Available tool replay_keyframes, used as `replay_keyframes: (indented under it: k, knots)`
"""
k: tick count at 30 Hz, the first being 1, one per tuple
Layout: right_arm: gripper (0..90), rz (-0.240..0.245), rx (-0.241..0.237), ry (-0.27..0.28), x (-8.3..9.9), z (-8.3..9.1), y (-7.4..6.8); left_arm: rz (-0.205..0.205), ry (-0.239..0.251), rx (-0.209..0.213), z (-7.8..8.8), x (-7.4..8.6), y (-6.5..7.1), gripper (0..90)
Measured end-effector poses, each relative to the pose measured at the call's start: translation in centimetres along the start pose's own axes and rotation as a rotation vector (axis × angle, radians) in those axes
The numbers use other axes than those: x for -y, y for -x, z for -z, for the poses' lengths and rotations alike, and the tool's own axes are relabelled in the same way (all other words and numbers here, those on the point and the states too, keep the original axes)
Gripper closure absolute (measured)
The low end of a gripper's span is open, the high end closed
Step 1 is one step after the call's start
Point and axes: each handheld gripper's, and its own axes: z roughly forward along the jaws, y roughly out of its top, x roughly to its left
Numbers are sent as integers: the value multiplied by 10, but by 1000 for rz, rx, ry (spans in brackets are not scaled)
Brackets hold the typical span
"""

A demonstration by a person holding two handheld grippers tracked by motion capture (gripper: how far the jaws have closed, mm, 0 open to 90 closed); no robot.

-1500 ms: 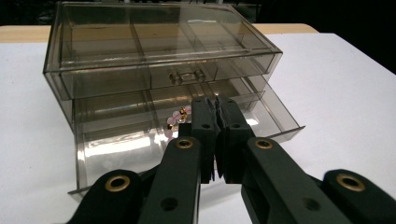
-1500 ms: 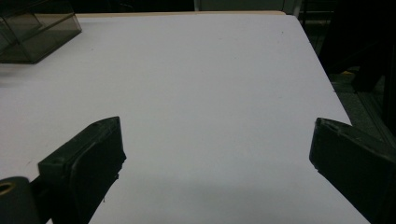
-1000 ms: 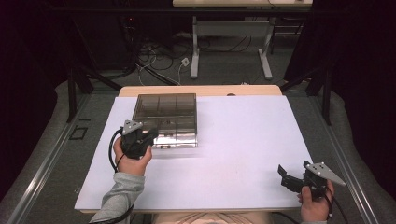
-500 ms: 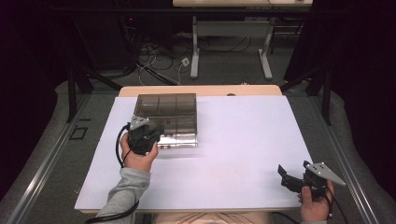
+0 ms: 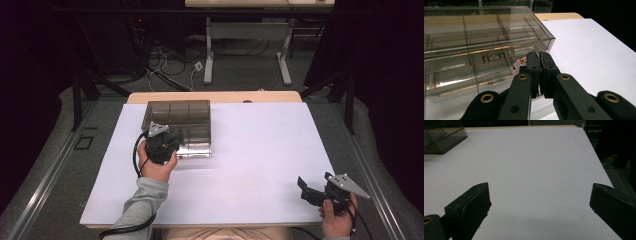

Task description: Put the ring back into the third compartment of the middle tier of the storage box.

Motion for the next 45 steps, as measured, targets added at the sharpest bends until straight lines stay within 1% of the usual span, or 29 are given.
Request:
replay_keyframes:
  k: [1, 2, 3, 4, 6, 7, 12, 19, 20, 21, 23, 24, 31, 37, 38, 39, 40, 42, 44, 45]
  knots:
    - [28, -2, -2, 10, 0, -1, 0, 0, 0, 0, 0, 0, 0, 871]
    - [28, 0, 0, -1, 0, 0, 0, -3, -5, 0, -3, 1, 1, 871]
    - [28, -2, 1, 17, 0, -1, 0, -3, -5, 0, -3, 1, 1, 871]
    - [28, -6, 0, 23, 1, -1, -1, 0, -8, 2, -5, 1, 3, 871]
    - [28, -7, 0, 23, 1, -1, -1, 3, -2, 1, -7, 2, 4, 871]
    - [28, -6, 1, -1, 0, 0, 0, 2, -10, 3, -9, 2, 5, 871]
    - [28, -2, 1, 0, 0, 0, 0, 0, -13, 6, -14, 2, 9, 871]
    - [28, -3, 0, -1, 0, 0, 0, -4, -29, 9, -22, 3, 14, 871]
    - [28, -3, 0, -1, 0, 0, 0, -11, -34, 9, -24, 3, 15, 871]
    - [27, -8, 2, 33, 1, -2, 0, -12, -35, 8, -26, 4, 16, 871]
    - [28, -4, 4, 34, 0, -2, 0, -15, -44, 10, -27, 4, 17, 871]
    - [28, -5, 4, 34, 0, -2, 0, -8, -43, 11, -29, 5, 17, 871]
    - [28, -2, 3, 36, 0, -2, 0, -16, -59, 12, -36, 7, 20, 871]
    - [28, -3, 2, 36, 0, -2, 0, -13, -73, 3, -43, 10, 21, 871]
    - [28, -1, 2, 38, 0, -2, 0, -5, -74, 5, -44, 10, 21, 871]
    - [28, 3, 4, 39, 0, -2, 1, -12, -82, 3, -45, 10, 21, 871]
    - [28, 2, 2, 39, 0, -2, 1, -7, -84, 4, -46, 10, 21, 871]
    - [28, -1, 2, 38, 0, -2, 1, -3, -81, 2, -48, 11, 21, 871]
    - [28, 1, 2, 38, 0, -2, 1, -8, -84, 1, -48, 12, 20, 871]
    - [28, -2, -1, 32, 0, -1, 0, -12, -96, 2, -50, 12, 20, 871]
